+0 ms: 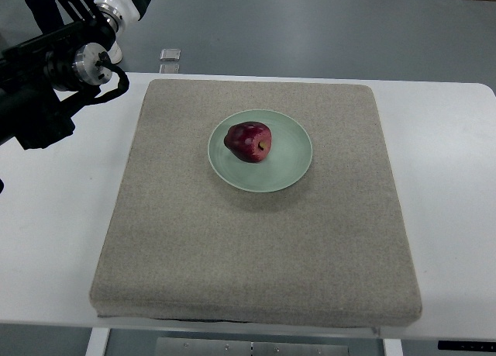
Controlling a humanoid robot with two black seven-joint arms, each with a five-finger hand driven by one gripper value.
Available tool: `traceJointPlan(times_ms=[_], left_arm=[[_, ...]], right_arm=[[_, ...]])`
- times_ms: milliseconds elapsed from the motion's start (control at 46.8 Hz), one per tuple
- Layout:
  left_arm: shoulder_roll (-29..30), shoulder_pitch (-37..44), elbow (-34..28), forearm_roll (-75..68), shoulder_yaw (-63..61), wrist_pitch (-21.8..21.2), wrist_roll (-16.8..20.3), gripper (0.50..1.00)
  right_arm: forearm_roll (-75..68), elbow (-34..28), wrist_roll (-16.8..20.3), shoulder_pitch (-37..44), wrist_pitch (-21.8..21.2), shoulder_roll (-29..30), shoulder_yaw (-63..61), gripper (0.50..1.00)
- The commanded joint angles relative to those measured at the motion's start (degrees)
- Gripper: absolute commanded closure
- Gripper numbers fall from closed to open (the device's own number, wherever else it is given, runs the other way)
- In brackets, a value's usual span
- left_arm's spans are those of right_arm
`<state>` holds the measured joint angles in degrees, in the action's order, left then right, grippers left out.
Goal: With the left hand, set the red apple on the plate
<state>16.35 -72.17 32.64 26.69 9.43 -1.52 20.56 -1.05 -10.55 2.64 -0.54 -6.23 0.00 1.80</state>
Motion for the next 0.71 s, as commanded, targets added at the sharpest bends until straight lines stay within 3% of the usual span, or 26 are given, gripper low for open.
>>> traceJointPlan(times_ms=[0, 171, 278, 684], left_arm=[[-0.61, 0.36, -2.31, 3.45, 0.15, 1.95, 0.0, 0.534], [-2.11, 1.33, -6.62, 9.33, 0.32, 11.53, 0.0, 0.536], [-2.2, 1.94, -8.82, 12.68, 0.32, 15.31, 0.0, 0.536], [-3.08, 3.7, -8.91, 16.81, 0.59, 16.11, 0.18, 0.512]], right_arm=[[0.0, 0.0, 0.0, 0.01, -0.01, 0.0, 0.04, 0.568], [0.0, 0.0, 0.0, 0.01, -0.01, 0.0, 0.04, 0.57], [0.0, 0.0, 0.0, 0.01, 0.08, 0.0, 0.04, 0.57], [0.0, 0.0, 0.0, 0.01, -0.01, 0.0, 0.04, 0.568]])
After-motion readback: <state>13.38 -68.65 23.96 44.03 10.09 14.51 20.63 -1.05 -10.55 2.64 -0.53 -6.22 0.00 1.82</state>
